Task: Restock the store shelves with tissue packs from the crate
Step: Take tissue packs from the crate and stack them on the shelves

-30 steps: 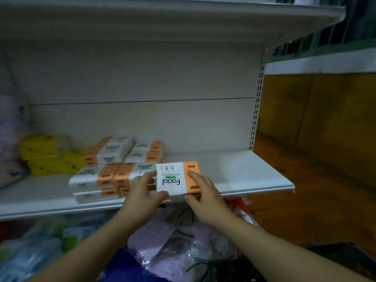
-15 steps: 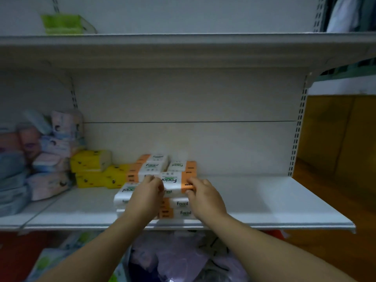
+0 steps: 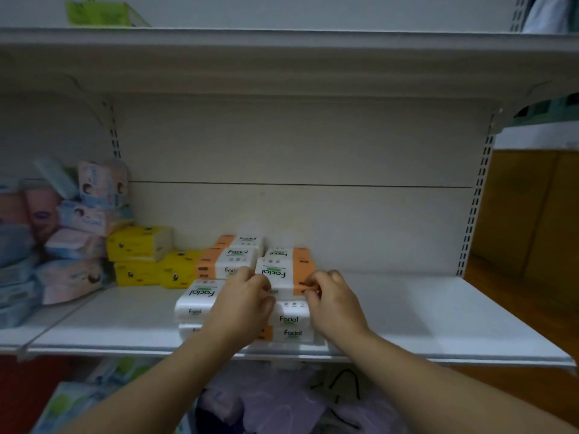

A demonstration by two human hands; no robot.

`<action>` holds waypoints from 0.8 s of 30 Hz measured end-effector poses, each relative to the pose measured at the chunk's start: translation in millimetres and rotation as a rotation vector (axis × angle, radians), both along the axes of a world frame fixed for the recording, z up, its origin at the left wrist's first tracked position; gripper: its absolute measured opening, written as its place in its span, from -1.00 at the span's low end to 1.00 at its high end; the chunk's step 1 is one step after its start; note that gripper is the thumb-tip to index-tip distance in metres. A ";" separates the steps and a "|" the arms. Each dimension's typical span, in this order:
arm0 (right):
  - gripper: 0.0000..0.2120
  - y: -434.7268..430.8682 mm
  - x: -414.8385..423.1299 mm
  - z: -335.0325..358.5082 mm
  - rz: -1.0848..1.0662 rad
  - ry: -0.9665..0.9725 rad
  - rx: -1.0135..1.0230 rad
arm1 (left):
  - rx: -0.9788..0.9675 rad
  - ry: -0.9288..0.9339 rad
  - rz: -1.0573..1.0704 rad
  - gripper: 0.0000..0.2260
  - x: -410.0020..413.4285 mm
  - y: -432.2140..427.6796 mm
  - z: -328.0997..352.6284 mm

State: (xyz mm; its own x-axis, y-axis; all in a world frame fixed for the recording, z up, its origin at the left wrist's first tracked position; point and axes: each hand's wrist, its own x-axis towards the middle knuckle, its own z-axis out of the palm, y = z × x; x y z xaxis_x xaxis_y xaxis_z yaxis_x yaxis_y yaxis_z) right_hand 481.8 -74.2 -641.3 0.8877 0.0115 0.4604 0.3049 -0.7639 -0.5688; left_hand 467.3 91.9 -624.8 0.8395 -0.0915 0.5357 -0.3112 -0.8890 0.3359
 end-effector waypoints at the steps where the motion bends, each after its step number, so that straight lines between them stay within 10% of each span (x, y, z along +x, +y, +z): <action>1: -0.87 0.7 -2.9 -0.3 0.025 -0.013 0.005 | -0.045 -0.010 0.002 -0.80 -2.9 1.9 -0.7; 16: -0.88 94.3 -33.4 20.4 0.247 -0.041 -0.056 | -0.295 -0.056 0.184 -0.84 -30.7 91.1 -8.3; 24: -0.66 76.8 -33.7 24.7 0.199 0.011 -0.044 | 0.010 0.067 0.155 -0.55 -41.1 79.3 12.9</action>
